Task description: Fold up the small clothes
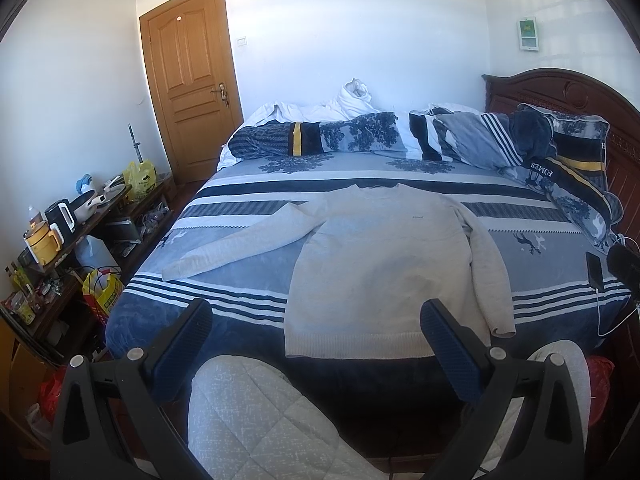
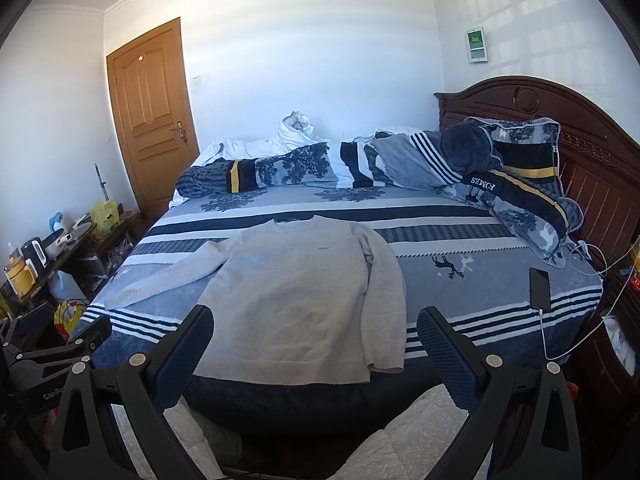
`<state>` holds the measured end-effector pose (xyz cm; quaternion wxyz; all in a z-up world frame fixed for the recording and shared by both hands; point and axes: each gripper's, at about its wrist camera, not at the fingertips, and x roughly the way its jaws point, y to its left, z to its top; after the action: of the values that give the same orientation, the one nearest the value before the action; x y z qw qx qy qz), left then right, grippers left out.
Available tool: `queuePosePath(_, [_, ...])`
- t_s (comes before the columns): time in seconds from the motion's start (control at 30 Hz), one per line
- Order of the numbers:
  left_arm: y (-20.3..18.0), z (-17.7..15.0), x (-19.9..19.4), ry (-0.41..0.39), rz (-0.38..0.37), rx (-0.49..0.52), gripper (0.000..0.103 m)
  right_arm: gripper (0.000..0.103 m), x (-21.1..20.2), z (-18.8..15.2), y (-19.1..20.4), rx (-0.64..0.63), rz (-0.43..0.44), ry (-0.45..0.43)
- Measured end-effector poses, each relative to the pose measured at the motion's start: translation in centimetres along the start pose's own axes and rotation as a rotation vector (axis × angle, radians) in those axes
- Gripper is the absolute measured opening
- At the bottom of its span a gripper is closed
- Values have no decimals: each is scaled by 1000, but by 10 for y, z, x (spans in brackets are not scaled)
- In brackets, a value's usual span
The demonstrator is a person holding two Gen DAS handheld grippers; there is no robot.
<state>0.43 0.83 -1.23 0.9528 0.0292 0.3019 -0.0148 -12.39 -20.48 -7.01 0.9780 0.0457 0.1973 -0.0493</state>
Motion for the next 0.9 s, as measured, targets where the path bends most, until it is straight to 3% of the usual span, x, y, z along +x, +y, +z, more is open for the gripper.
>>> queuePosePath(0.13, [12,-24,8,8,3,2,103,103,2,-2,0,-7,-17,-8])
queuePosePath(0.33, [15,-37,12,82,-26,-35,103,103,12,-4,-6,6,-24,12])
queuePosePath(0.43, [7,-28,13,195,-91,-116,103,103,17,-6,-9,23,10,29])
queuePosePath(0.6, [-1,-33,36,182,-103,-93,103,103,36,-12,-17,34,36,61])
queuePosePath(0.73, [-18,-35,65,195,-197,-59,103,103,59,-13,-34,36,4,92])
queuePosePath(0.9, [-64,-32,117,299,-336,12,103,99,114,-9,-96,135,-15,188])
